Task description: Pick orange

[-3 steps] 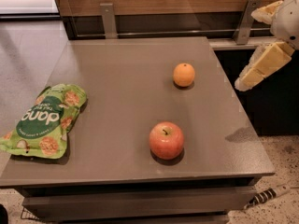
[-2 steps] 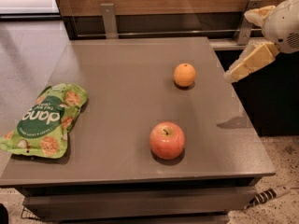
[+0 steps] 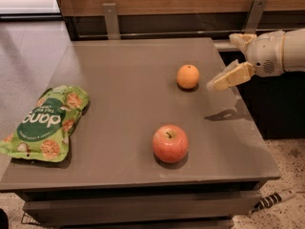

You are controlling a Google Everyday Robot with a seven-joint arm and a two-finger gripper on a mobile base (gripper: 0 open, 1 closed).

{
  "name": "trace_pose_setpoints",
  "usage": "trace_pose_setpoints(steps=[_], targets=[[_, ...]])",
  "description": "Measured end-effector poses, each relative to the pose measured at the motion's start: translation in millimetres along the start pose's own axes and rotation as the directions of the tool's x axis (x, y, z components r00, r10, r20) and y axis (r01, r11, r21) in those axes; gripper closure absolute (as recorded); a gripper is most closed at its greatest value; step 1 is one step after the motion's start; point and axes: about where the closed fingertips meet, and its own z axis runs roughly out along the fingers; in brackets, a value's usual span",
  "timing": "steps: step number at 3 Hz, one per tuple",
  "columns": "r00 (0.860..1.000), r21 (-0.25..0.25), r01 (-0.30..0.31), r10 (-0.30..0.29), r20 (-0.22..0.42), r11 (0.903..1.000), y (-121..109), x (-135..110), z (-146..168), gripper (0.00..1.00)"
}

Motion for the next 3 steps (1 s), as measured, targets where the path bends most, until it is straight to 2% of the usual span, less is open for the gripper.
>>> trace_pose_setpoints(steps=[1, 2, 3], targets=[[0.994, -0.007, -0.041, 0.042, 0.099, 0.9991, 0, 9, 28, 0.00], [0.986, 0.024, -0.054, 0.049, 0.161, 0.9982, -4, 4, 46, 0.00], [0.985, 0.021, -0.059, 0.054, 0.162, 0.9981, -4, 5, 47, 0.00]])
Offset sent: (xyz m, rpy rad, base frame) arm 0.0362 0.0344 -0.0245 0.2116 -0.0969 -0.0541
